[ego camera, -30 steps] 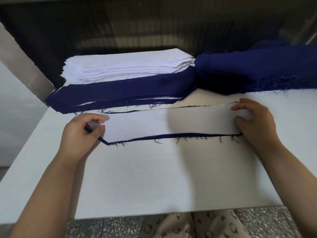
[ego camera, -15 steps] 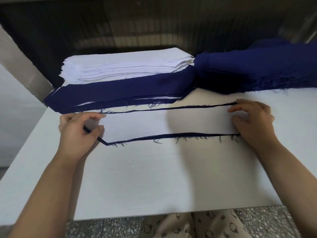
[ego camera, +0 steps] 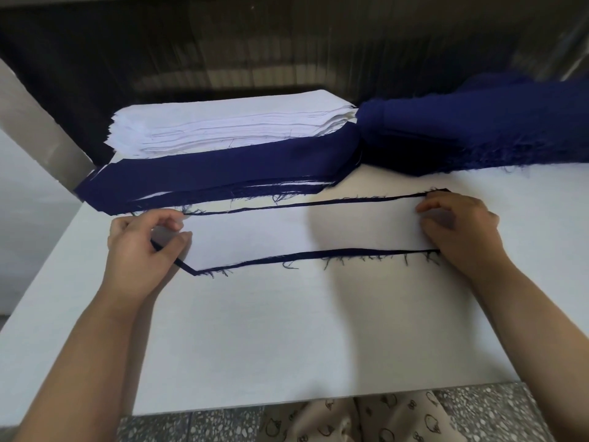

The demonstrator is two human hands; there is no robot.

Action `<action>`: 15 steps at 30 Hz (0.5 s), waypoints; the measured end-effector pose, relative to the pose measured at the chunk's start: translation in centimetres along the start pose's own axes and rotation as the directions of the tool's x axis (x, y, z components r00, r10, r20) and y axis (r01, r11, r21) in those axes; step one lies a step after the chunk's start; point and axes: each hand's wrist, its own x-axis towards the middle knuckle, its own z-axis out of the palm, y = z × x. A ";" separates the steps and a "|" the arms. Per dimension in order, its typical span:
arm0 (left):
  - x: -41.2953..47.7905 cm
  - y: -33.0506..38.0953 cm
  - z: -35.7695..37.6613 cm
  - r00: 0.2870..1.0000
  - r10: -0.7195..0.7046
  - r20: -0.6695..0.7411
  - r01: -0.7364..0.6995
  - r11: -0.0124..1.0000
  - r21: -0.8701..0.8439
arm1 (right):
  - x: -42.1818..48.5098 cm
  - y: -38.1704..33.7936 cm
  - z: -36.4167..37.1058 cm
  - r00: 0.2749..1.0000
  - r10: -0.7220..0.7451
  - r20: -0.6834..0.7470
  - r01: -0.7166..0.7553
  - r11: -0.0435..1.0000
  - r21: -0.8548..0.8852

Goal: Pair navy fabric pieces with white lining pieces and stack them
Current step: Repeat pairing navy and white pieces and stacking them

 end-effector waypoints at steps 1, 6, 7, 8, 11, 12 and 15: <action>0.0 0.1 0.0 1.000 0.001 -0.001 -0.001 1.000 0.003 | 0.0 0.0 0.0 1.000 0.001 -0.008 -0.001 1.000 -0.006; 1.0 0.9 0.0 0.999 0.027 0.027 -0.029 0.997 0.066 | 0.5 -0.9 -0.4 0.989 -0.079 -0.122 0.075 0.997 -0.033; 1.4 1.2 0.1 0.998 0.051 0.034 -0.054 0.994 0.091 | 0.9 -1.3 -0.6 0.983 -0.102 -0.150 0.099 0.995 -0.031; 1.8 1.5 0.2 0.997 0.072 0.039 -0.075 0.991 0.109 | 1.6 -1.7 -0.9 0.976 -0.128 -0.173 0.124 0.992 -0.036; 3.1 3.4 1.0 0.994 0.093 0.049 -0.097 0.990 0.100 | 4.0 -2.9 -1.8 0.963 -0.185 -0.196 0.174 0.982 -0.075; 3.5 4.2 1.3 0.994 0.093 0.049 -0.096 0.992 0.080 | 4.9 -3.3 -2.1 0.961 -0.196 -0.193 0.182 0.979 -0.088; 5.0 7.2 3.0 0.991 0.119 0.053 -0.120 0.993 0.010 | 7.5 -4.3 -2.6 0.968 -0.212 -0.136 0.190 0.969 -0.158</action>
